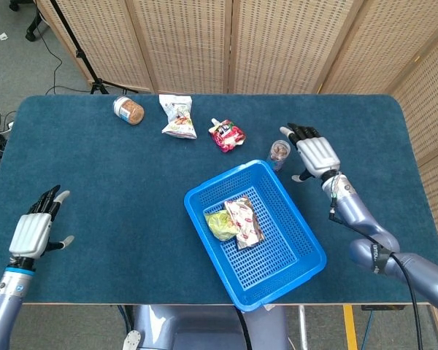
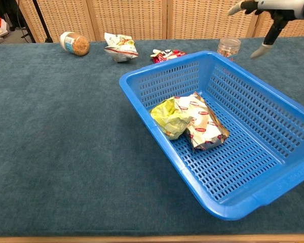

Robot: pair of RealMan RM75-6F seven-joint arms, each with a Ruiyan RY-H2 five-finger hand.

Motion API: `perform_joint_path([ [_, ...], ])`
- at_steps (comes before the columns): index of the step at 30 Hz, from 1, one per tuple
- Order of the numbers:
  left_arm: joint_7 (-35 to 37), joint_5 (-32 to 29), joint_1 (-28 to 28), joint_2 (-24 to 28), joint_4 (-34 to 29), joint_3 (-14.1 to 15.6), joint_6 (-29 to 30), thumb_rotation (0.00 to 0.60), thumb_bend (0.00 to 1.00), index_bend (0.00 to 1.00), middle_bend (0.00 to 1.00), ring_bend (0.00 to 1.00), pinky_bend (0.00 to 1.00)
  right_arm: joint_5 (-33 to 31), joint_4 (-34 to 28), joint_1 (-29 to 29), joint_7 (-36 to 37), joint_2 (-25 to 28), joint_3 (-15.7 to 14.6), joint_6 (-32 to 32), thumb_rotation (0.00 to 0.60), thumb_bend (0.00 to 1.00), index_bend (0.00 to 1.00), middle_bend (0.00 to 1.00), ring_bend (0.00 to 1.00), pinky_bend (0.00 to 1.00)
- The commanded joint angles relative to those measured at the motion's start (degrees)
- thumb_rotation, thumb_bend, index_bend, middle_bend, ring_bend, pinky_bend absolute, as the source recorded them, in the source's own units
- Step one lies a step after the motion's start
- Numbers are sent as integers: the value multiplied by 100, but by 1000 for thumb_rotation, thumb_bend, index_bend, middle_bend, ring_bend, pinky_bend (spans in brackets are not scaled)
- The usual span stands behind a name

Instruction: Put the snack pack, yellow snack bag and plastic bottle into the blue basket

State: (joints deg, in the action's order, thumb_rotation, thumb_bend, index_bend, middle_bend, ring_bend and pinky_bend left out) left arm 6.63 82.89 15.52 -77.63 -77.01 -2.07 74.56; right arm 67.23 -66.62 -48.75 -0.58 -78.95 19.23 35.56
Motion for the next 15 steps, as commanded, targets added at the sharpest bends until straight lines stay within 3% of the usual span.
perform_joint_path([
  [1, 1, 30, 7, -6, -11, 19, -20, 600, 166, 119, 0, 50, 205, 2, 435, -343, 135, -246, -128, -403, 600, 105, 56, 0, 0, 76],
  [15, 46, -9, 44, -51, 63, 43, -231, 600, 166, 120, 0, 50, 205, 271, 1501, -879, 605, -824, -337, -835, 600, 105, 75, 0, 0, 90],
])
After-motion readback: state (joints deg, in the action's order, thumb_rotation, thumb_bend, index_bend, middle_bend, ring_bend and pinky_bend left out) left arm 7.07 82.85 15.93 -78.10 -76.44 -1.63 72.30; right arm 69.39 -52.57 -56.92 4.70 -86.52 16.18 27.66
